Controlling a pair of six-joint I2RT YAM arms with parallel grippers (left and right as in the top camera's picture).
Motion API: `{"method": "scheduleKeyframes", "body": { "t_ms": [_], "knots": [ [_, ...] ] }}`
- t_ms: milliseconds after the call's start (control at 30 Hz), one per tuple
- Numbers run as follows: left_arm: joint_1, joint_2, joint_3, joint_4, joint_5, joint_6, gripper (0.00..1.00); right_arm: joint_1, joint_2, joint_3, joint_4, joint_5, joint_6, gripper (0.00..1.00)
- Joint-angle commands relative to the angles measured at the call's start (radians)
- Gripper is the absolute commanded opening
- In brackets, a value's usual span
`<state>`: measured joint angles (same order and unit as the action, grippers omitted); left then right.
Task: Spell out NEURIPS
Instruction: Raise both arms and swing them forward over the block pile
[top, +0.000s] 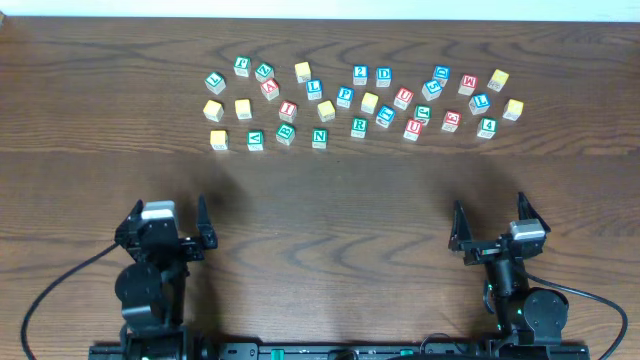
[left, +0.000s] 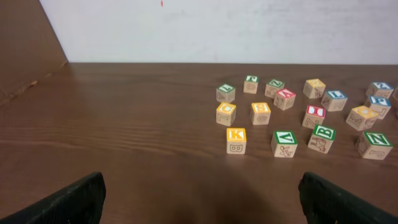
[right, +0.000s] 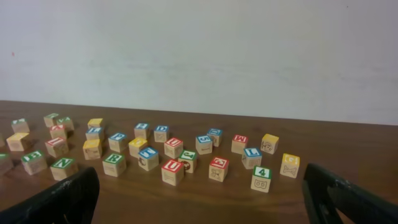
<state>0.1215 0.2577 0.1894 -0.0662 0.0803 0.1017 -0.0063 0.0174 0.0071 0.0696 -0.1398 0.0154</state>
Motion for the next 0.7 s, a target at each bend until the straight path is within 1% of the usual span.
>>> {"method": "scheduleKeyframes", "body": {
  "t_ms": [0, 200, 367, 500, 600, 667],
  "knots": [
    [-0.005, 0.069, 0.074, 0.000, 0.010, -0.008, 0.98, -0.003, -0.004, 0.026, 0.002, -0.013, 0.013, 0.99],
    [-0.005, 0.202, 0.168, -0.001, 0.026, -0.008, 0.98, -0.003, 0.000, 0.067, 0.002, -0.014, 0.014, 0.99],
    [-0.005, 0.307, 0.246, -0.008, 0.066, -0.008, 0.98, -0.003, 0.047, 0.147, -0.008, -0.017, 0.014, 0.99],
    [-0.005, 0.380, 0.308, -0.008, 0.070, -0.008, 0.97, -0.003, 0.151, 0.237, -0.009, -0.017, 0.014, 0.99],
    [-0.005, 0.423, 0.357, -0.011, 0.070, -0.008, 0.98, -0.003, 0.263, 0.323, -0.010, -0.026, 0.014, 0.99],
    [-0.005, 0.451, 0.404, -0.039, 0.070, -0.008, 0.98, -0.003, 0.351, 0.397, -0.020, -0.033, 0.015, 0.99]
  ]
}}
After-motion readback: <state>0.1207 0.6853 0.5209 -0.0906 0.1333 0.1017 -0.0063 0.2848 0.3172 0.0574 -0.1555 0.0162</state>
